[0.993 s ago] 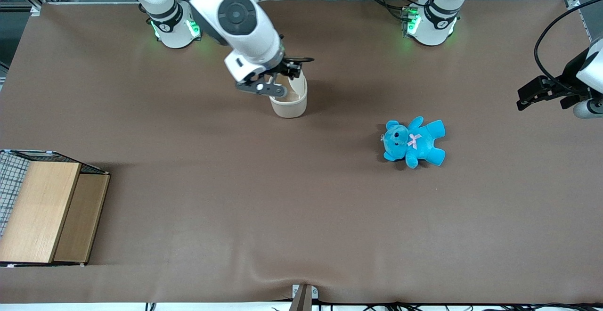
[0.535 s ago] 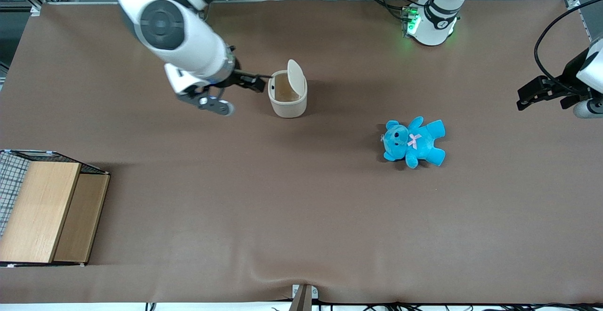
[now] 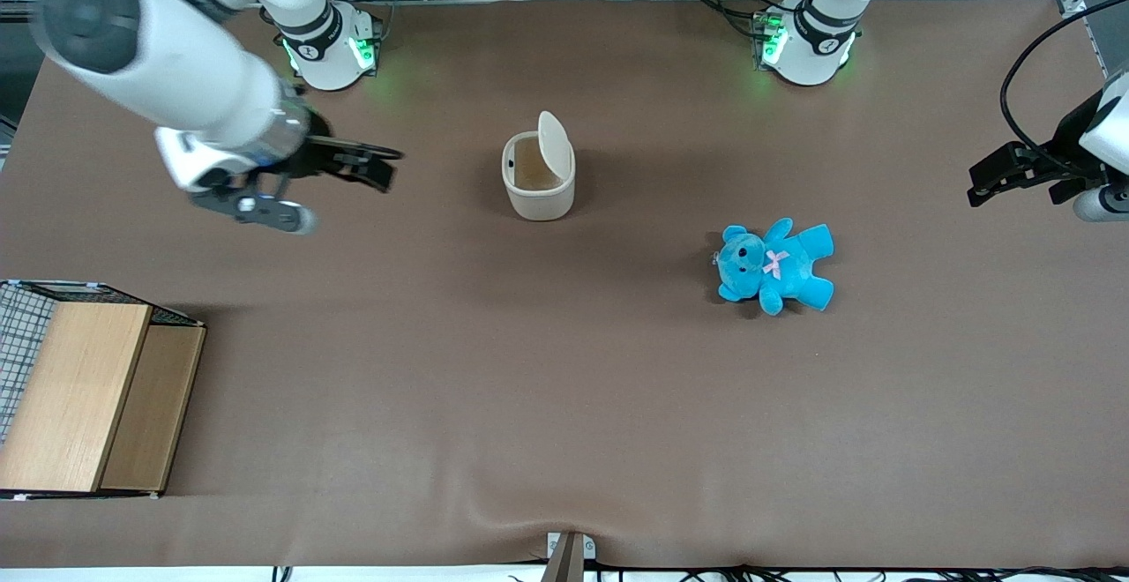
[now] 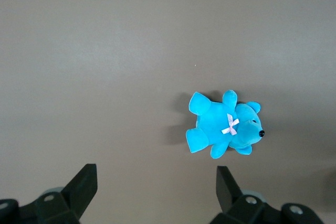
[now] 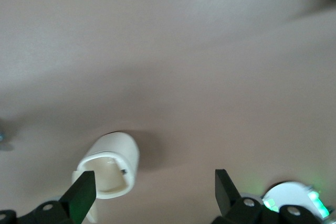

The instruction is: Open trash can with right arm

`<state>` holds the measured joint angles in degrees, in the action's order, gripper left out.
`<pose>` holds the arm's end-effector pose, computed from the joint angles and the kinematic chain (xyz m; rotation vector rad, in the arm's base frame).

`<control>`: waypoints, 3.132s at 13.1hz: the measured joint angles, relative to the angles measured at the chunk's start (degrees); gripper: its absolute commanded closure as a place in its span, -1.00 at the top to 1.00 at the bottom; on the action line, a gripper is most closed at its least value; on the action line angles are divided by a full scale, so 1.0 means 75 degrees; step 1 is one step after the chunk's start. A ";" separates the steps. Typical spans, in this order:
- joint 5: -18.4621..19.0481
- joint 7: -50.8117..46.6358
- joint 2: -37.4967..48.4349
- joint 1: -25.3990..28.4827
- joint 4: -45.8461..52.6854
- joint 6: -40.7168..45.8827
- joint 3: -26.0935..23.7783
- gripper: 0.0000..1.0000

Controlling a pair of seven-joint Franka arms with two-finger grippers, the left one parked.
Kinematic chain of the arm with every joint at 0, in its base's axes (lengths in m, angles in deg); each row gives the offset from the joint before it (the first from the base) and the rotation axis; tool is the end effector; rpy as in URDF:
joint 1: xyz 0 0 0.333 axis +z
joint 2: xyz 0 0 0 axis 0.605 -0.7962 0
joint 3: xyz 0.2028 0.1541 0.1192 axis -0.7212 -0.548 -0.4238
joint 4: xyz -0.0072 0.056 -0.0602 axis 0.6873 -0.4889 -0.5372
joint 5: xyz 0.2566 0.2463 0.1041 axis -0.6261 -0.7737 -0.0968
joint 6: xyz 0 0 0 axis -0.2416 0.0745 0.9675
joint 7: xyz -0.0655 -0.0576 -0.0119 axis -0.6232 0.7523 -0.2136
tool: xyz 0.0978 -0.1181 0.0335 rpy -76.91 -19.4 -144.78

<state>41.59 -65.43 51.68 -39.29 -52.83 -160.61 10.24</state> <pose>0.5216 0.2132 0.5164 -3.0568 0.3620 0.2910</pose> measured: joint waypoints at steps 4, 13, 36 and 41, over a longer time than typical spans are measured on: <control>-0.0007 0.2033 0.0553 -0.0034 0.0026 0.0374 0.1317 1.00; 0.0005 0.4738 0.0985 -0.0028 0.0005 0.0710 0.3293 1.00; 0.0415 0.5762 0.1150 0.0056 -0.0590 0.0022 0.3884 1.00; 0.0415 0.5759 0.1149 0.0072 -0.0593 0.0024 0.3884 1.00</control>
<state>44.71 -22.23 60.29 -38.74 -57.27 -160.43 39.37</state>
